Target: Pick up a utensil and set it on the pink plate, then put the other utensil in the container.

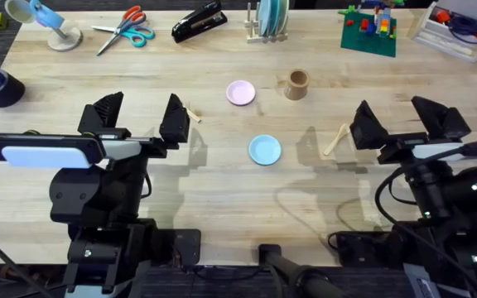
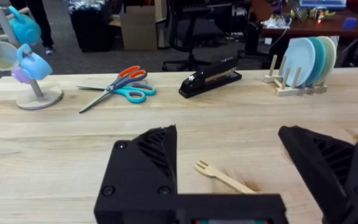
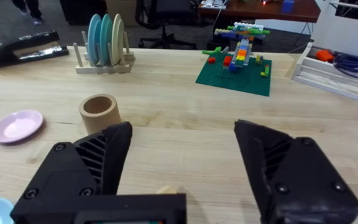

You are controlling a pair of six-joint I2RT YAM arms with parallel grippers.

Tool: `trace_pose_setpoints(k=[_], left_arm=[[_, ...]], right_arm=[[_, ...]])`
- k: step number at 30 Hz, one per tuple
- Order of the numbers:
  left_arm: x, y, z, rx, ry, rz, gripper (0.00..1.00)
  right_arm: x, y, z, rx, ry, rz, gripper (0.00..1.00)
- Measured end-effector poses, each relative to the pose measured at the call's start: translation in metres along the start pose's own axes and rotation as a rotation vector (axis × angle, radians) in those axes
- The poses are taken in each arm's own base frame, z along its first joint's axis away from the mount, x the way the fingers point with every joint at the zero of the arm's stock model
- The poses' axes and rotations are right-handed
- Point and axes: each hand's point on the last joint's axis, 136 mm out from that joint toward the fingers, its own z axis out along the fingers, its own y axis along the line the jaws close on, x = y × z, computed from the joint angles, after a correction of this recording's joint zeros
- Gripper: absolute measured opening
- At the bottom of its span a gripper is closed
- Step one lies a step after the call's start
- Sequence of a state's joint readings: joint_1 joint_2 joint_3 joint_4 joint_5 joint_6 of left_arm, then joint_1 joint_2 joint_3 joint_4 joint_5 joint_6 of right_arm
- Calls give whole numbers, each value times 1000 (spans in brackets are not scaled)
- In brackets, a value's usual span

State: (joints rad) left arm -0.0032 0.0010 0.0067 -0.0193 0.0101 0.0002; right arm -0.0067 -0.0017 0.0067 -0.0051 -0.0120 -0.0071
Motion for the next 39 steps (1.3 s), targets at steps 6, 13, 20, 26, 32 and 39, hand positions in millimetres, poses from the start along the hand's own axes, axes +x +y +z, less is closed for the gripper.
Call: trace_pose_setpoints(k=[6,13,20,26,32,39], left_arm=[[0,0,0,0,0,0,994],[0,0,0,0,0,0,994],[1,0,0,0,5,0,994],[10,0,-6,0,103,-1,995],[-41,0,-30,0,108,-9,994],[-102,-1,-57,-8,171,-95,993]], right_arm=[[0,0,0,0,0,0,993],[1,0,0,-3,3,0,994],[2,0,0,-2,7,0,994],[2,2,-8,-7,84,4,995],[-35,3,-38,-12,140,7,995],[-84,4,-71,-12,230,12,995]])
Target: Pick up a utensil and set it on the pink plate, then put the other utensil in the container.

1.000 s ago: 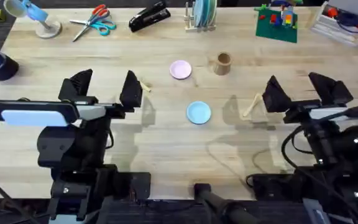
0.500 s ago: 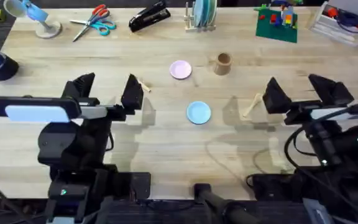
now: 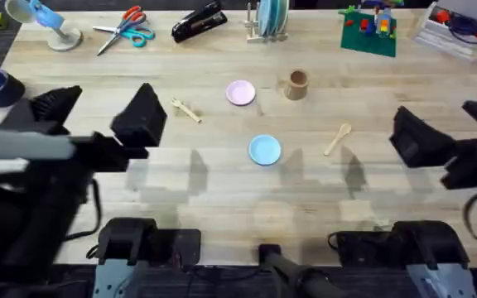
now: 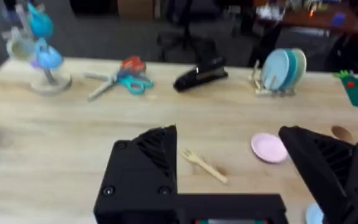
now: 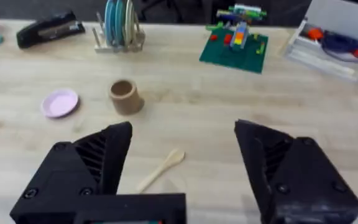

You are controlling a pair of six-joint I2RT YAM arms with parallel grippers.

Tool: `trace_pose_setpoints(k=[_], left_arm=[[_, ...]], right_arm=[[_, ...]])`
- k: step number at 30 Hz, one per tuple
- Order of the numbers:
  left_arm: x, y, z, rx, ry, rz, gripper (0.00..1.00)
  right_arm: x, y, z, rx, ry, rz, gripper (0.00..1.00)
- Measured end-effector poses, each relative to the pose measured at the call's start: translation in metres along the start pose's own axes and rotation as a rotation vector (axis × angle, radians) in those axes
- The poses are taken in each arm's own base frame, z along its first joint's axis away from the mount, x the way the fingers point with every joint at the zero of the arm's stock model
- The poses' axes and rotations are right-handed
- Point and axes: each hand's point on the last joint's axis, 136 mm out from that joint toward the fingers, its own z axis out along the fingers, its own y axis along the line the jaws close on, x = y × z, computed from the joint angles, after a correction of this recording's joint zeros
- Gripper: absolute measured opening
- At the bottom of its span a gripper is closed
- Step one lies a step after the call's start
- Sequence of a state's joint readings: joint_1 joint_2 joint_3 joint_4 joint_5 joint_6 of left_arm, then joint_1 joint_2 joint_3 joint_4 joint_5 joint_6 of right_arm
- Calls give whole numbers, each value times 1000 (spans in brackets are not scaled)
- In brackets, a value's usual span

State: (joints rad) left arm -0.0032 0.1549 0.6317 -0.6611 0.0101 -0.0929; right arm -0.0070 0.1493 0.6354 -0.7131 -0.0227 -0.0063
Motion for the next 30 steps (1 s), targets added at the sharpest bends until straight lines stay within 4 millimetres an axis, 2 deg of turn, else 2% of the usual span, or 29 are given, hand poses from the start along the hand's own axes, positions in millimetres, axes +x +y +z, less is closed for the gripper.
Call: trace_pose_setpoints(k=[5,6,7,17,24,30], left_arm=[[-13,-1,-2,-23,213,-34,993],[-21,-2,2,-37,329,-43,993],[-24,-2,3,-42,375,-46,993],[-46,-5,32,-83,752,-54,993],[-53,-5,62,-94,839,-54,993],[-44,-4,71,-99,883,-54,993]], right_arm=[[-15,0,-4,-1,132,7,995],[-20,0,-1,-2,224,12,995],[-21,0,1,-2,260,14,995],[-42,-1,20,-3,533,29,995],[-52,-2,38,-5,669,37,994],[-48,-3,52,-5,719,40,994]])
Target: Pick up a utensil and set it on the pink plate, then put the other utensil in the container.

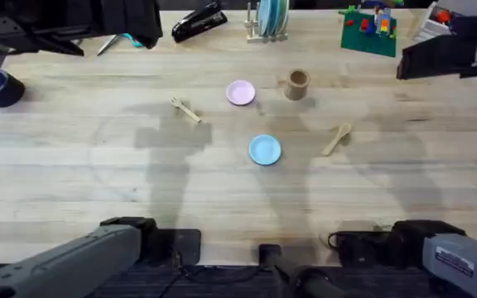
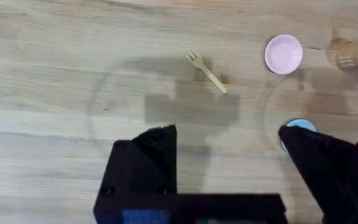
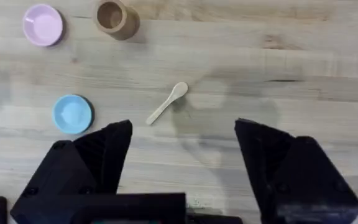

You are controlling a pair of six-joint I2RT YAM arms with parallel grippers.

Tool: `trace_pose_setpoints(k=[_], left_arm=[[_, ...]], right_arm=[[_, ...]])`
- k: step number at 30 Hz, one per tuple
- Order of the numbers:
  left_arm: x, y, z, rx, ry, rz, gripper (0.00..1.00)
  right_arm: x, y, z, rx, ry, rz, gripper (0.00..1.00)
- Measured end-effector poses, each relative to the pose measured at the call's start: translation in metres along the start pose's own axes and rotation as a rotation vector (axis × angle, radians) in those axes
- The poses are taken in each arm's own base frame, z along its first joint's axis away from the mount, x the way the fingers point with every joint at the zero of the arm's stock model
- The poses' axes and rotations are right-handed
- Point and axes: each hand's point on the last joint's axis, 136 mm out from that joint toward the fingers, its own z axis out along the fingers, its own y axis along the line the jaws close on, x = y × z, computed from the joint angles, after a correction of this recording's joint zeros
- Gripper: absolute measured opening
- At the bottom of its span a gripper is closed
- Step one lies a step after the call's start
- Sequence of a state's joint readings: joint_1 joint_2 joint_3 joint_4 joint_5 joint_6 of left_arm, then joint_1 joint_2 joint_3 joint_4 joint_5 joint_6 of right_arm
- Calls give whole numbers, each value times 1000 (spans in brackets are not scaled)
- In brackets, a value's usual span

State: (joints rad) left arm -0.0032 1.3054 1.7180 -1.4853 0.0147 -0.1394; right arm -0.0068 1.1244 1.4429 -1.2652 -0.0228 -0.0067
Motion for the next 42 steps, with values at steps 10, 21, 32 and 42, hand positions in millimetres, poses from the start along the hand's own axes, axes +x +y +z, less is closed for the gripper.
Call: trace_pose_setpoints(k=[10,21,32,42], left_arm=[[-2,0,1,1,-5,-4,994],[8,3,13,-42,80,-297,995],[25,-8,104,-95,196,-443,943],[40,-11,157,-112,224,-527,996]], right_arm=[[0,0,1,0,3,1,995],[0,0,1,0,3,1,995],[5,0,1,0,21,2,995],[5,0,1,0,24,2,995]])
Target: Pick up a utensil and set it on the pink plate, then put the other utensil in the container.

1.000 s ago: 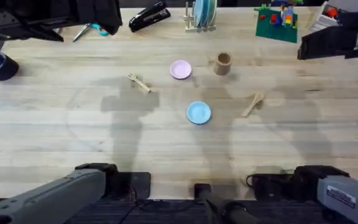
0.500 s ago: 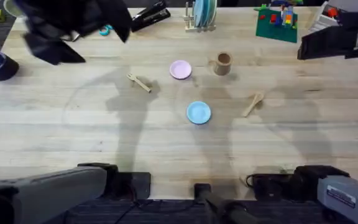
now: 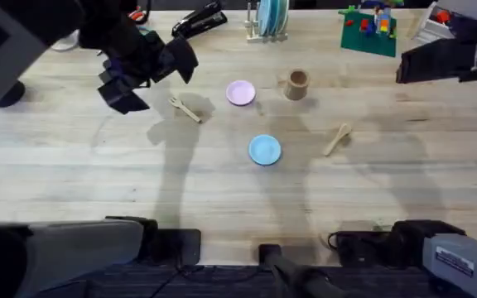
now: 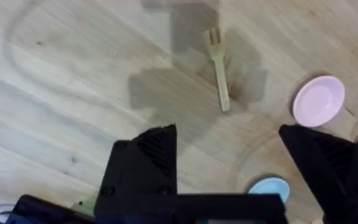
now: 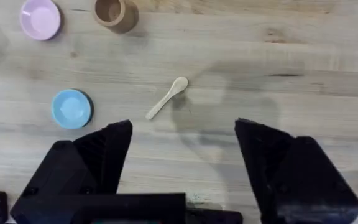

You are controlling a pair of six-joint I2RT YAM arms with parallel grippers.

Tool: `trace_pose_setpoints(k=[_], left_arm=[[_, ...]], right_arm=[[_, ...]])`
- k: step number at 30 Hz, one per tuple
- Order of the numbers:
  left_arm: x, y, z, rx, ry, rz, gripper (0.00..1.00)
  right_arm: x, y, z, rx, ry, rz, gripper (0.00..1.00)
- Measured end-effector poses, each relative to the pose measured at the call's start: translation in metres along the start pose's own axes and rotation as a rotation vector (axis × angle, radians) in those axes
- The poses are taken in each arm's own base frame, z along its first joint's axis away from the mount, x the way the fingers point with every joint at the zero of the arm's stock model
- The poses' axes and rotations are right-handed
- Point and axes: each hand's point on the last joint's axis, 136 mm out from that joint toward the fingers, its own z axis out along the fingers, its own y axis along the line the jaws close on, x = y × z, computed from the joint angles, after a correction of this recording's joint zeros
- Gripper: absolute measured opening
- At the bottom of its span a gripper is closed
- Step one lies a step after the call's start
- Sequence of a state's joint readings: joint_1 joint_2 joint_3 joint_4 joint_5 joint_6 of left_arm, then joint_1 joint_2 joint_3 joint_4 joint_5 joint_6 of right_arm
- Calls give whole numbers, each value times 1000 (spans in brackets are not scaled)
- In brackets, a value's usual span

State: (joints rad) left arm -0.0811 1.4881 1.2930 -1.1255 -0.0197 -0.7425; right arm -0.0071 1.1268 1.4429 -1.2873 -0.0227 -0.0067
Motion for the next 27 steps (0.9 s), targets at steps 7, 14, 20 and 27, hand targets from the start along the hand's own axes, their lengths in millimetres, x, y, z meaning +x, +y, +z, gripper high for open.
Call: trace_pose_setpoints(k=[7,14,20,27], left_arm=[[4,-16,36,-35,51,9,995],[5,-18,79,-93,107,-7,993],[5,-19,102,-118,130,-14,993],[4,-19,119,-136,134,-43,992]], right_arm=[[0,0,0,0,0,0,993],[0,0,0,0,0,0,995],[0,0,0,0,0,0,995],[0,0,0,0,0,0,995]])
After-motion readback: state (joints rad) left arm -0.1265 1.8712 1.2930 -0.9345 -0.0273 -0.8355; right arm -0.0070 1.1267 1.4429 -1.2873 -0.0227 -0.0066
